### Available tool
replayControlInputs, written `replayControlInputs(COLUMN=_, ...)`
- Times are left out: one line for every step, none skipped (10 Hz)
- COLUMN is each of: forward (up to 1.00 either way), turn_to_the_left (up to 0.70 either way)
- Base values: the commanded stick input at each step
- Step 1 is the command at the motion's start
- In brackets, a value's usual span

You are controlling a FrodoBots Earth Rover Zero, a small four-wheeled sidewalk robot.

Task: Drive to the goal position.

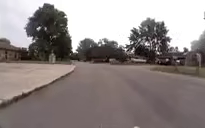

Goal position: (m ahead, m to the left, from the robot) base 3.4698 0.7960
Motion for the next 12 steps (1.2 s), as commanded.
replayControlInputs(forward=0.7, turn_to_the_left=0.0)
replayControlInputs(forward=0.7, turn_to_the_left=0.0)
replayControlInputs(forward=0.7, turn_to_the_left=0.0)
replayControlInputs(forward=0.7, turn_to_the_left=0.0)
replayControlInputs(forward=0.7, turn_to_the_left=0.0)
replayControlInputs(forward=0.7, turn_to_the_left=0.0)
replayControlInputs(forward=0.7, turn_to_the_left=0.0)
replayControlInputs(forward=0.7, turn_to_the_left=0.0)
replayControlInputs(forward=0.7, turn_to_the_left=0.0)
replayControlInputs(forward=0.7, turn_to_the_left=0.0)
replayControlInputs(forward=0.7, turn_to_the_left=0.0)
replayControlInputs(forward=0.7, turn_to_the_left=0.0)
